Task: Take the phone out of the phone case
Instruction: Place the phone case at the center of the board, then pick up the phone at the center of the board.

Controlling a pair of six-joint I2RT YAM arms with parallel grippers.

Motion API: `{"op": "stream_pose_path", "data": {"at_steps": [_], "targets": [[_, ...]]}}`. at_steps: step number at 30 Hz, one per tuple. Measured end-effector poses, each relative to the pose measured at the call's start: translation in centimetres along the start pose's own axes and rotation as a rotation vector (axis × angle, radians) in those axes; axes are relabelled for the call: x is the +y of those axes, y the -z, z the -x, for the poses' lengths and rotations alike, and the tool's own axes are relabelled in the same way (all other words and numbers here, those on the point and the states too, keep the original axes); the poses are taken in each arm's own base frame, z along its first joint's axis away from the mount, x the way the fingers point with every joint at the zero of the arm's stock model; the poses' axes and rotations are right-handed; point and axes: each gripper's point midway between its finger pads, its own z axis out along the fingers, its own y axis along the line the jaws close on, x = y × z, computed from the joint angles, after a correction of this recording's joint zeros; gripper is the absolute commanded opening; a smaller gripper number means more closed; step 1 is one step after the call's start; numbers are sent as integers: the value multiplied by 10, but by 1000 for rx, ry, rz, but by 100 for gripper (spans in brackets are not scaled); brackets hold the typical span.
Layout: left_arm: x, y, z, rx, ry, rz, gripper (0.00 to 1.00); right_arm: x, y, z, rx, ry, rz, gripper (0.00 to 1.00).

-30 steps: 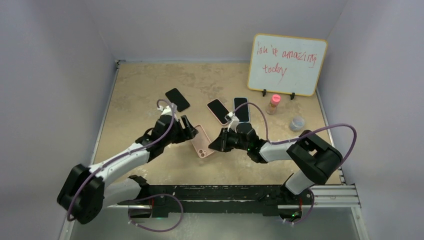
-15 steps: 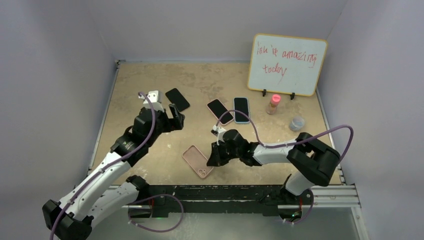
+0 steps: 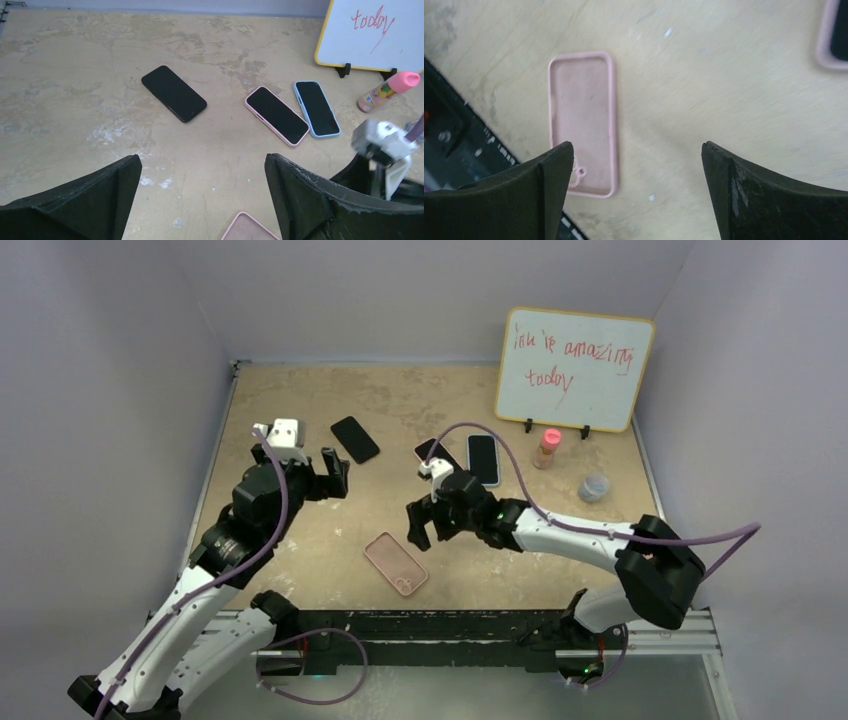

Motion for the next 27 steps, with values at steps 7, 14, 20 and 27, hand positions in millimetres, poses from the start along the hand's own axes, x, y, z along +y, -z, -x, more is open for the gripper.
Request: {"op": "stream_pose_path", "data": {"at_steps": [7, 14, 20, 27], "targets": [[16, 3, 1, -13, -22, 35, 100, -66, 10, 85, -142, 79, -165, 99], [23, 5, 1, -18, -20, 35, 100, -126, -24, 120, -75, 177, -257, 99], [24, 5, 1, -15, -17, 22, 100, -157, -47, 139, -17, 222, -271, 99], [21, 6, 1, -15, -16, 1, 99, -174, -66, 138, 57, 215, -239, 99]]}}
